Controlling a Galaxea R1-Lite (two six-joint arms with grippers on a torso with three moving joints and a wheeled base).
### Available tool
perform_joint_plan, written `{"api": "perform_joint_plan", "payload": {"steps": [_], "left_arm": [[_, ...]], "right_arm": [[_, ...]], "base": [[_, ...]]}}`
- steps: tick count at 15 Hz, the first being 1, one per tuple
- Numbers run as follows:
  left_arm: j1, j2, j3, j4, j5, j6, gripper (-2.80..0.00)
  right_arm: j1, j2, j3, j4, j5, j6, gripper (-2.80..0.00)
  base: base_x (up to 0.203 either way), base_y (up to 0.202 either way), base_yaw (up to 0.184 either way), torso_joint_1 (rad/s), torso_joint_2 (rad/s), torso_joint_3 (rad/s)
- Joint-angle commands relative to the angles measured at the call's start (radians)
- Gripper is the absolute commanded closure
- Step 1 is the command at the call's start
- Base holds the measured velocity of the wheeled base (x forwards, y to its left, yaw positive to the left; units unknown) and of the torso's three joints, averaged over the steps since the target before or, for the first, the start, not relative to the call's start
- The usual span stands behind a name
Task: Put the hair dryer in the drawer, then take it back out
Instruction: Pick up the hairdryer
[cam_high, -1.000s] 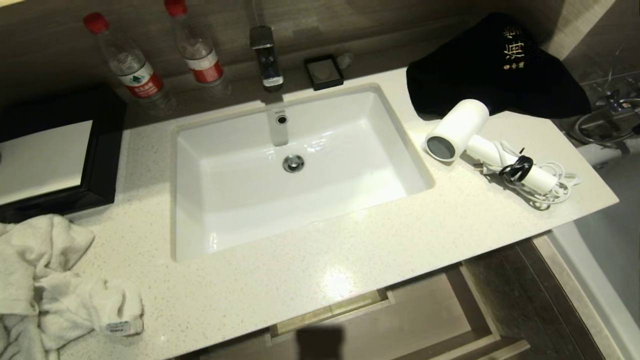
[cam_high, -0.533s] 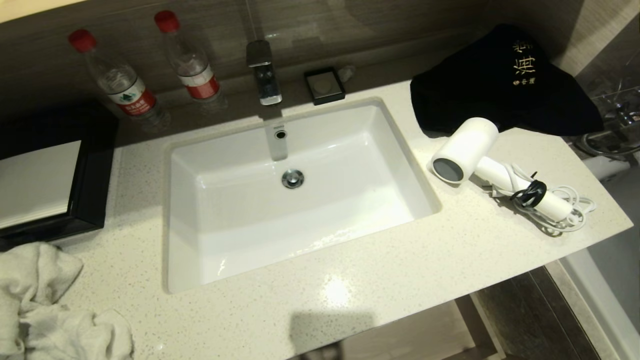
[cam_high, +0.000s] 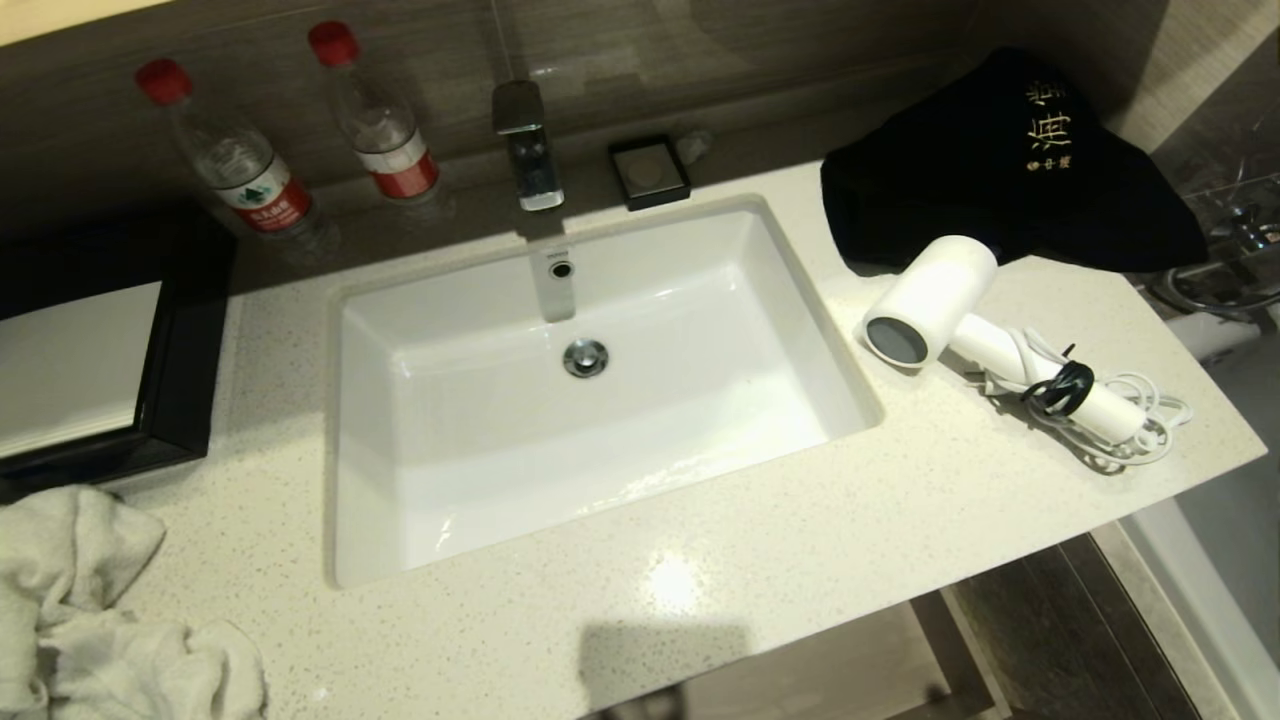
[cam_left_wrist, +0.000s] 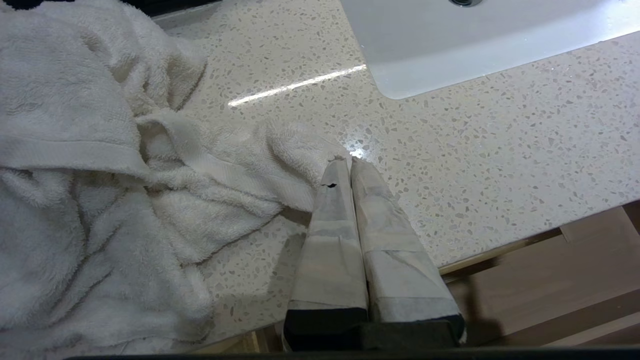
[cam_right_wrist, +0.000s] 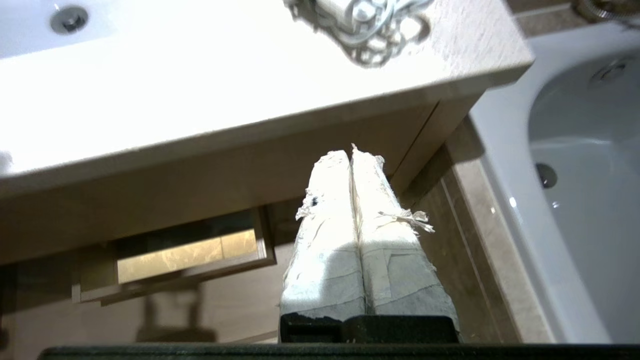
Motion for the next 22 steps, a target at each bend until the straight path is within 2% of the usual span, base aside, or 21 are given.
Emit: {"api": "perform_joint_plan", "payload": {"steps": [1,4,5,8,11,15,16,18,19,21,22], "left_arm": [[0.000,-0.002,-0.001,0.000,0.000,0.000,0.00],[0.000,-0.002,0.000,0.000,0.000,0.000,0.00],[0.000,-0.002,-0.001,0.000,0.000,0.000,0.00],[0.000,-0.002,0.000,0.000,0.000,0.000,0.00],[0.000,-0.002,-0.001,0.000,0.000,0.000,0.00],[0.000,0.000,-0.001,0.000,0.000,0.000,0.00],[0.000,-0.002,-0.001,0.000,0.000,0.000,0.00],[0.000,-0.002,0.000,0.000,0.000,0.000,0.00],[0.000,-0.002,-0.001,0.000,0.000,0.000,0.00],[0.000,-0.002,-0.001,0.000,0.000,0.000,0.00],[0.000,-0.001,0.000,0.000,0.000,0.000,0.00]], "right_arm": [[0.000,0.083,-0.131,0.063,0.000,-0.002,0.00],[-0.001,0.347,-0.538,0.278,0.008,-0.007,0.00],[0.000,0.452,-0.620,0.329,0.013,-0.012,0.00],[0.004,0.720,-0.764,0.426,0.037,-0.025,0.00],[0.030,0.916,-0.853,0.489,0.052,-0.049,0.00],[0.075,1.135,-1.057,0.727,0.129,-0.060,0.00],[0.080,1.171,-1.090,0.763,0.142,-0.062,-2.80],[0.086,1.236,-1.133,0.759,0.147,-0.104,-2.80],[0.086,1.237,-1.136,0.753,0.146,-0.175,-2.80],[0.083,1.239,-1.139,0.746,0.146,-0.250,-2.80],[0.083,1.238,-1.138,0.730,0.149,-0.347,-2.80]], "base": [[0.000,0.000,0.000,0.000,0.00,0.000],[0.000,0.000,0.000,0.000,0.00,0.000],[0.000,0.000,0.000,0.000,0.00,0.000],[0.000,0.000,0.000,-0.002,0.05,0.025],[0.000,0.000,0.000,-0.028,0.09,0.053],[0.000,0.000,0.000,-0.049,0.08,0.054],[0.000,0.000,0.000,-0.025,0.05,0.027],[0.000,0.000,0.000,-0.013,0.02,0.013],[0.000,0.000,0.000,-0.008,0.03,0.012],[0.000,0.000,0.000,0.000,0.00,0.000],[0.000,0.000,0.000,0.000,0.00,0.000]]}}
